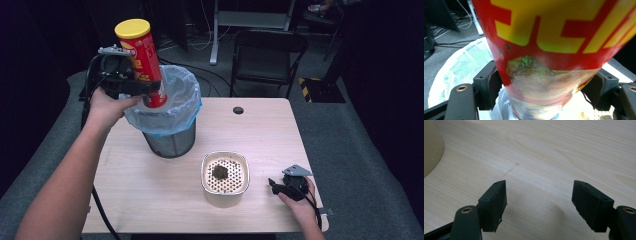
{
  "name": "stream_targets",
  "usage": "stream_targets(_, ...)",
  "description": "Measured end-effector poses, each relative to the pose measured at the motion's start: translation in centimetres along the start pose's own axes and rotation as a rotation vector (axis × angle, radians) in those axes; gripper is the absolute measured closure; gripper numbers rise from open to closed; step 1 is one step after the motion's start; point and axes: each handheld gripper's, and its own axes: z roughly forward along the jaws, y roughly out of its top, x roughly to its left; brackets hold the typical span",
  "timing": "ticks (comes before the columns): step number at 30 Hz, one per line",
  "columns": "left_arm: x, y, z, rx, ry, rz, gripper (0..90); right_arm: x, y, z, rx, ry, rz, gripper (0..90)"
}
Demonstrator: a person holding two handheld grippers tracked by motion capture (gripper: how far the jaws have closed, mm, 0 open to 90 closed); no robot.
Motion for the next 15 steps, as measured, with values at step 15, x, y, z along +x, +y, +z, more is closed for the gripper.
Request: stream_targets(15,3.2,-2.2,4.6,0.026,0.069,-0.078,24.3,0.1,0.1,0.2,0.016,-0.005,-0.028,27.6)
